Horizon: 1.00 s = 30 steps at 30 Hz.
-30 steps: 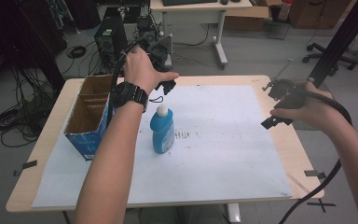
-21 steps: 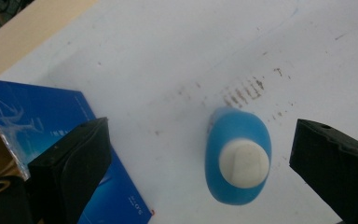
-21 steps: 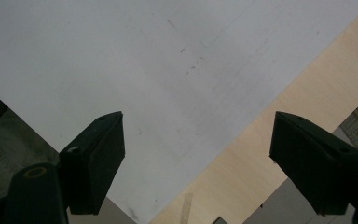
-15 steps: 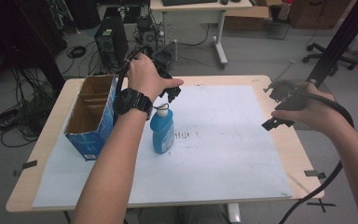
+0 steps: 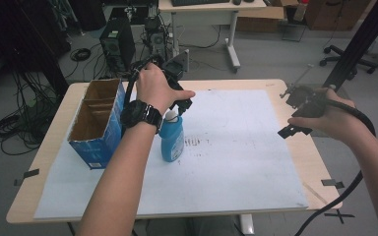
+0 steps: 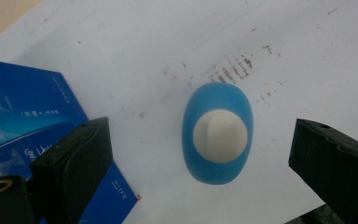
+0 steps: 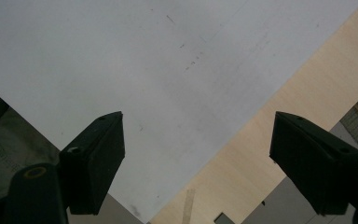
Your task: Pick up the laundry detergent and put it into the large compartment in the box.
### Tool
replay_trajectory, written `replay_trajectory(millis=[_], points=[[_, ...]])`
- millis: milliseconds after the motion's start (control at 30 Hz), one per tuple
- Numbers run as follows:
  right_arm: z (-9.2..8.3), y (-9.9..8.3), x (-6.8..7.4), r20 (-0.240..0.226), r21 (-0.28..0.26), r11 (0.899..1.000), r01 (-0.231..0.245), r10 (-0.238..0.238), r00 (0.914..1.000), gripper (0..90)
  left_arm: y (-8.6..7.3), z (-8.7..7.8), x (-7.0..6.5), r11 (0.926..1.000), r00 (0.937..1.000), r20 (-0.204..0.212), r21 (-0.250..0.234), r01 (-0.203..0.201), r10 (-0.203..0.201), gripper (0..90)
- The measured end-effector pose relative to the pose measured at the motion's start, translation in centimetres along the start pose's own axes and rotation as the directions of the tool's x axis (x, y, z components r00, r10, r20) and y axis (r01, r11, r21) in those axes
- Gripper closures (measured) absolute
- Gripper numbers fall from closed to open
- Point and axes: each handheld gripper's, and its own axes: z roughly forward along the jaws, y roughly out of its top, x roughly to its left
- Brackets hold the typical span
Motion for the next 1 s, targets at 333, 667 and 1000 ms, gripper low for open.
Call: replay_trajectory(millis=[333,667,1000], points=[[0.2,-0.1,-0.1,-0.003,0.003,1.000,-0.008,0.008,1.0000,17.8,-0.3,1.1,-0.4,0.9998,1.0000,0.007,0.020,-0.001,0.001,6.7],[0.1,-0.1,-0.1,-0.004,0.002,1.000,-0.006,0.006,1.0000,17.7,-0.6,2.0,-0.6,0.9991,1.0000,0.002,0.043,-0.005,0.005,6.8],[0.1,-0.4,-0.2,-0.002,0.003,1.000,-0.012,0.012,0.9999,17.7,-0.9,3.0,-0.5,0.9984,1.0000,0.004,0.057,0.002,-0.002,7.0]])
